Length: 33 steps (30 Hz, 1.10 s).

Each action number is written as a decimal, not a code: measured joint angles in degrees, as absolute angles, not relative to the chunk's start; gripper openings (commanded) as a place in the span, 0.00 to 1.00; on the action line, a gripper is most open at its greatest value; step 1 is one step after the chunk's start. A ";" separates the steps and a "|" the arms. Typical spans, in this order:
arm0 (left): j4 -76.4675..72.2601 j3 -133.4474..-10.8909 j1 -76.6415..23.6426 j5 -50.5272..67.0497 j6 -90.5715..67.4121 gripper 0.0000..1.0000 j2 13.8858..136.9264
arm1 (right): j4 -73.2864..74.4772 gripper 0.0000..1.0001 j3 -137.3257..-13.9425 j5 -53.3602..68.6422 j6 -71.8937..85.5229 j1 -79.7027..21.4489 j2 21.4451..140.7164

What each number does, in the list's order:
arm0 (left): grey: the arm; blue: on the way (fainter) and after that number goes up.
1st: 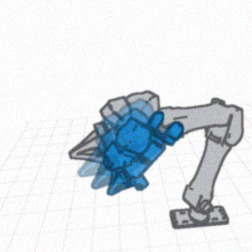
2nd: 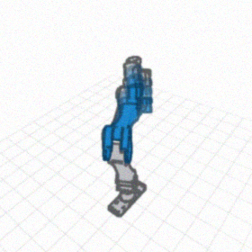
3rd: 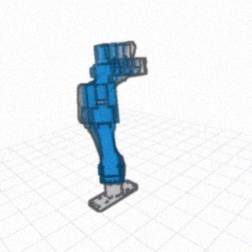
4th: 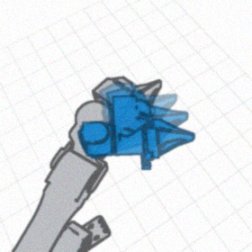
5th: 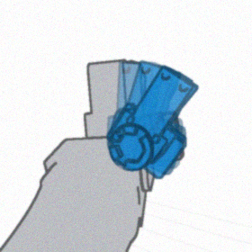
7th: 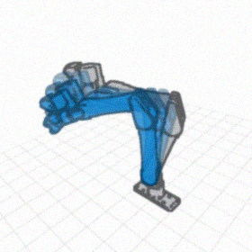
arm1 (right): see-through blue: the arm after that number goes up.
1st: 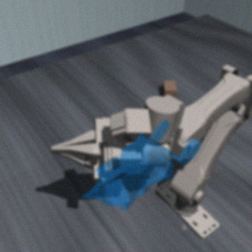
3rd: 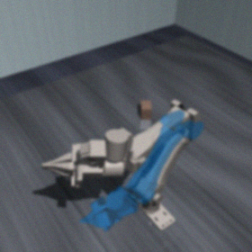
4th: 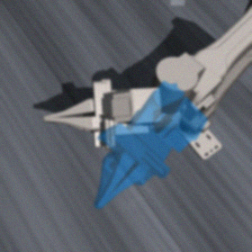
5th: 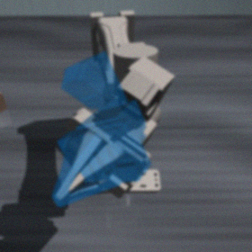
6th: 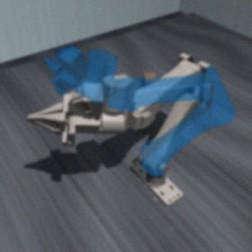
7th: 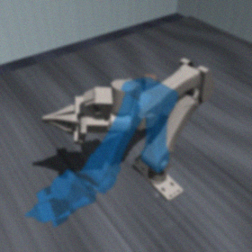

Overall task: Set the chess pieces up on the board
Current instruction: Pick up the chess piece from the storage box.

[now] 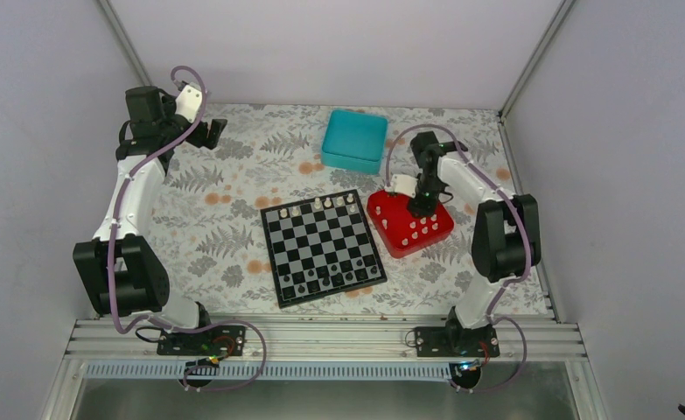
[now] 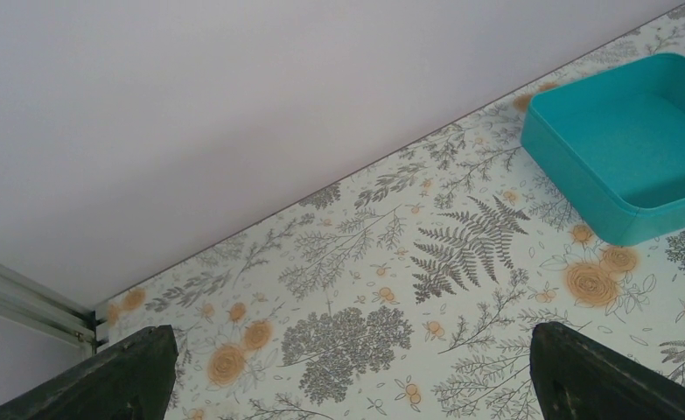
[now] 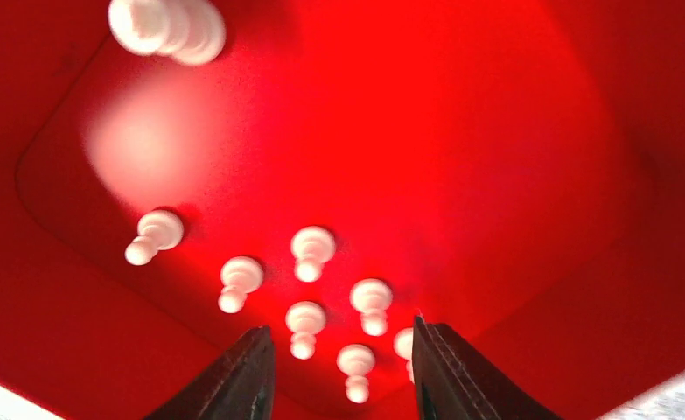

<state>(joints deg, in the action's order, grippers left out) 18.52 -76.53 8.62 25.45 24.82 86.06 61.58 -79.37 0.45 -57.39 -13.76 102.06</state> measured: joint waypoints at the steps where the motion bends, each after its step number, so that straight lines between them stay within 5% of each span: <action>1: 18.52 -76.53 8.62 25.47 24.82 1.00 86.06 | 60.97 0.45 -77.03 0.27 -57.39 -13.74 102.06; 15: 18.52 -76.53 8.62 25.47 24.82 1.00 86.06 | 55.00 0.46 -72.34 -0.16 -57.34 -12.56 104.38; 30: 18.55 -76.53 8.62 25.50 24.82 1.00 86.06 | 53.58 0.39 -70.70 2.00 -57.32 -12.56 105.41; 33: 18.55 -76.53 8.62 25.50 24.82 1.00 86.08 | 53.54 0.32 -70.35 2.35 -57.30 -12.56 105.49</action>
